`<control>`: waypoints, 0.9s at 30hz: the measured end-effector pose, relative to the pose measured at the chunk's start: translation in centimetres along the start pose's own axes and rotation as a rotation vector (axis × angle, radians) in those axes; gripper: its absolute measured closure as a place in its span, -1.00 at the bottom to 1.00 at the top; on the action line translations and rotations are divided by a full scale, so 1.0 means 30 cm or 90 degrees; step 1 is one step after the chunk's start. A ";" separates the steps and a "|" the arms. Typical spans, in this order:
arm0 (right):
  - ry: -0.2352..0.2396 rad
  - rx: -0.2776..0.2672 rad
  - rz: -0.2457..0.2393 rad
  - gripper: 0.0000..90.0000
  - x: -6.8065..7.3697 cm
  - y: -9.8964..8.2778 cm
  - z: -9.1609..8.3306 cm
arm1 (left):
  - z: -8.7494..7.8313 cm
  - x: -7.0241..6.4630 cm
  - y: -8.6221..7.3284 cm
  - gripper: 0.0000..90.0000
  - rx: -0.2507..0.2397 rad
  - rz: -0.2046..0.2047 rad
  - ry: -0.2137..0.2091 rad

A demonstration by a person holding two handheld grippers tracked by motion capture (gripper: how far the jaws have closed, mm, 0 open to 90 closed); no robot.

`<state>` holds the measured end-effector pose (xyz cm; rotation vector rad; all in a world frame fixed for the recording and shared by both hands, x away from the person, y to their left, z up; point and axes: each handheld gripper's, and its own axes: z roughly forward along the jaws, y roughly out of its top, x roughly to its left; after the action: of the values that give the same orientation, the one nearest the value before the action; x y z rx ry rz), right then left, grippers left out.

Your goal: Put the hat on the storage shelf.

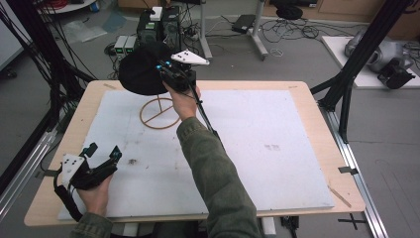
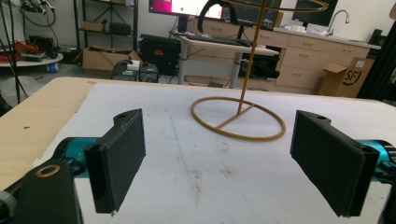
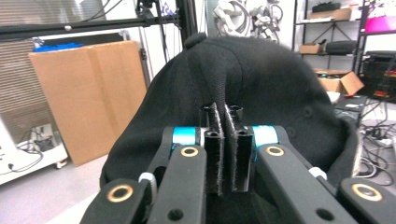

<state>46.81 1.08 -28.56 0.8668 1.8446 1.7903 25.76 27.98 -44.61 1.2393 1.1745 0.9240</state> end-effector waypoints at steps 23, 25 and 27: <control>-0.065 0.022 0.059 0.47 -0.004 -0.085 -0.048 | 0.005 -0.003 -0.001 -0.59 0.002 0.002 -0.005; -0.080 0.011 0.062 0.14 -0.007 -0.083 -0.059 | 0.005 -0.003 -0.001 -0.59 0.002 0.002 -0.004; -0.075 0.006 0.062 -0.10 -0.015 -0.079 -0.067 | 0.005 -0.004 -0.001 -0.59 0.001 0.002 -0.004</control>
<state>45.43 -0.64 -30.80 1.0599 1.7660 1.7489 25.87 27.84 -44.64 1.2454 1.1689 0.9203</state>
